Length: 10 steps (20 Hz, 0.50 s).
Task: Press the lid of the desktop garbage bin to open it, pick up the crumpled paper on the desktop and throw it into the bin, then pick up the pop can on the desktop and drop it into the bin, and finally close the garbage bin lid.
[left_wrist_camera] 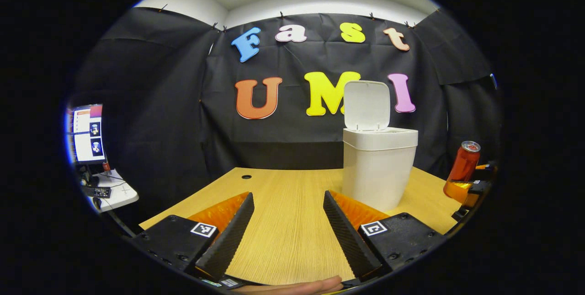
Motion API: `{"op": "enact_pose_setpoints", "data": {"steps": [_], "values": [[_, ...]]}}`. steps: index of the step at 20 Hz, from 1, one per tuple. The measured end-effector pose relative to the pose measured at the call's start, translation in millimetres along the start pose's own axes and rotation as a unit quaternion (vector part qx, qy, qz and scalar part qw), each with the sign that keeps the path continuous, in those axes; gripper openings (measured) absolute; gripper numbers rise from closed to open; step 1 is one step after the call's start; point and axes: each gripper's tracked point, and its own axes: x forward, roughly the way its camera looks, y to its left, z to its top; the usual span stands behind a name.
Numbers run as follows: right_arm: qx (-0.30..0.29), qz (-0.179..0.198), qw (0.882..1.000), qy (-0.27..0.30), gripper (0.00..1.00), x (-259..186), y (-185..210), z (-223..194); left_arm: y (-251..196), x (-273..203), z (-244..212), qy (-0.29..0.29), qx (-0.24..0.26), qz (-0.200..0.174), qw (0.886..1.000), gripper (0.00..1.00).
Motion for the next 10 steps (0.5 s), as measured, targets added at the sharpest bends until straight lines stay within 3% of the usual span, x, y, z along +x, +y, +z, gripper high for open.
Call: {"op": "enact_pose_setpoints", "data": {"steps": [10], "values": [[-0.006,0.038,0.999,-0.037,0.78,-1.8,24.2,107.4,-3.6,-4.2,-1.2,0.002,0.008,-0.003,1.000,0.98]]}}
